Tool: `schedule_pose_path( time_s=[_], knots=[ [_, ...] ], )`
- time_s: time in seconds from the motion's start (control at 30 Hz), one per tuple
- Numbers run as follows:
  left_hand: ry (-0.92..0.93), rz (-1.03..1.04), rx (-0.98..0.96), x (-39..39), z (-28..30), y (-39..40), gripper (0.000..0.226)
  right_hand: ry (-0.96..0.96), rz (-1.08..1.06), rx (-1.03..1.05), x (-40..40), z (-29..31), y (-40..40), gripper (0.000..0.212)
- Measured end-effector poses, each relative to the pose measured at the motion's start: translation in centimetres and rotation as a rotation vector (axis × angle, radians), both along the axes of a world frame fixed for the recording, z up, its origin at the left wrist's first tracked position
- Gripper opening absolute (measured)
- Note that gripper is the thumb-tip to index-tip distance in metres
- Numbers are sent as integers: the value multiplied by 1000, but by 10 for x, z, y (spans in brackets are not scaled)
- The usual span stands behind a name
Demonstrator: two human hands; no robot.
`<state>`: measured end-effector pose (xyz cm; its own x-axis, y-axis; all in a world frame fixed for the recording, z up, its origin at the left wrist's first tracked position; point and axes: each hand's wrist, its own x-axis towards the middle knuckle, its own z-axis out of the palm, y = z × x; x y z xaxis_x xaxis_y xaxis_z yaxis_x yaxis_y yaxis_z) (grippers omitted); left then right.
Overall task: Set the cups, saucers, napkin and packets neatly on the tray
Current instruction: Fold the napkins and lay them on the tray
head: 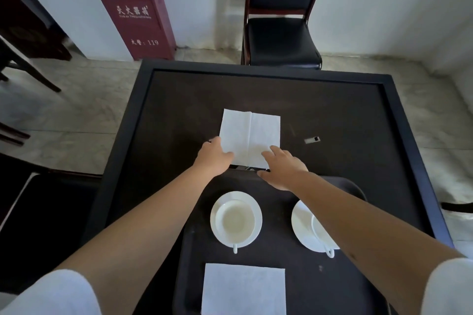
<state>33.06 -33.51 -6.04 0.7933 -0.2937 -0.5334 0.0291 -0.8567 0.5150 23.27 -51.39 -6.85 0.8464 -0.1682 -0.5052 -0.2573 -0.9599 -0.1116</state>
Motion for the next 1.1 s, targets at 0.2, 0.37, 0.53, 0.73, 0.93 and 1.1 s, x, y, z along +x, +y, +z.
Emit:
schedule_pose_path(
  time_s=[0.2,0.37,0.53,0.73,0.93,1.1],
  knots=[
    [27,123,-61,5,-16,-18,55,-42,7,21,2,-16,2,56],
    [137,355,-145,12,-21,-22,45,-72,-1,35,-1,-19,1,60],
    [131,307,-166,21,-29,-22,18,-96,3,39,0,-18,5,68],
    [-74,231,-205,40,-21,-28,11,-105,77,9,3,-20,6,63],
    [-220,22,-227,72,-5,-30,12,-203,55,99,18,-20,-1,65],
    [-173,-243,-236,65,-4,-31,7,-274,-155,144,33,-22,-12,61]
  ],
)
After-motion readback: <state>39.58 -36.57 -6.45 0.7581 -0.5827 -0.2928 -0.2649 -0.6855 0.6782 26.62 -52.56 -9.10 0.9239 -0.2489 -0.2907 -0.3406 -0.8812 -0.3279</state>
